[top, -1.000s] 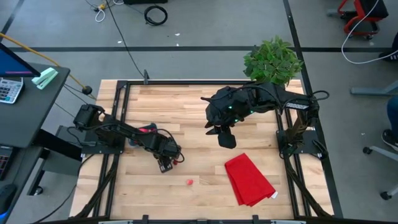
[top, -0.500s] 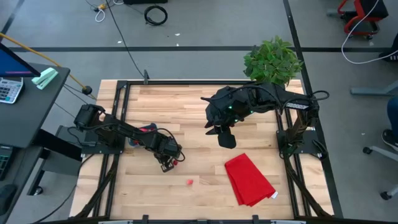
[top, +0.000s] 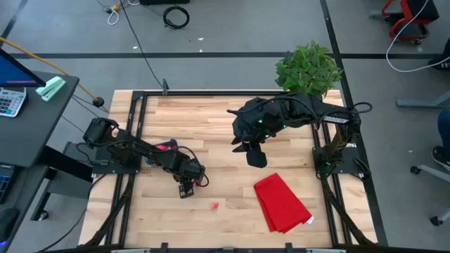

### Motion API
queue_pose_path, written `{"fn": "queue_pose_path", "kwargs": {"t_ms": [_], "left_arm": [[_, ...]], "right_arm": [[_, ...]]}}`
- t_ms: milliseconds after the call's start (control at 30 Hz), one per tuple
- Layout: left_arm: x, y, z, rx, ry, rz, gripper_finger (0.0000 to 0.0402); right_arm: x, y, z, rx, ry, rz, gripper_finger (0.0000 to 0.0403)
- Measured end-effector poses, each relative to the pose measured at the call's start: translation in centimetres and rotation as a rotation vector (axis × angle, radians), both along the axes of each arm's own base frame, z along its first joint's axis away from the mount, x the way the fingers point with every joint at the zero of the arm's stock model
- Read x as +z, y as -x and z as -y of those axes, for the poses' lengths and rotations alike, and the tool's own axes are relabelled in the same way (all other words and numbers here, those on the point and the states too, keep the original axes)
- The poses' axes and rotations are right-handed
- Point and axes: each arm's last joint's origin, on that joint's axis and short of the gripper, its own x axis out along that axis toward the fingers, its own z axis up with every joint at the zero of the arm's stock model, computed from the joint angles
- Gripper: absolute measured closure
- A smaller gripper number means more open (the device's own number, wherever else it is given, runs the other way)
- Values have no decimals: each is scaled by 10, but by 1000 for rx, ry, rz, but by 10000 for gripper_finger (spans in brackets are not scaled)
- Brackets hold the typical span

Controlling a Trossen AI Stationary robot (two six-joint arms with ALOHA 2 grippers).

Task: Pick and placing Produce into tupperware
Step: Put the red cherry into the blue bin

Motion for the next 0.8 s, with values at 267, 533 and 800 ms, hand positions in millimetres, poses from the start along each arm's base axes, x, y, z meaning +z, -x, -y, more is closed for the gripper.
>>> {"fn": "queue_pose_path", "kwargs": {"t_ms": [267, 533, 800], "left_arm": [[5, -4, 1, 7, 6, -5, 180], [9, -1, 16, -17, 78, -41, 191], [9, 5, 29, 58, 94, -80, 183]], "right_arm": [[0, 0, 0, 5, 4, 1, 275], [0, 0, 0, 14, 14, 3, 275], [0, 0, 0, 42, 40, 10, 275]]}}
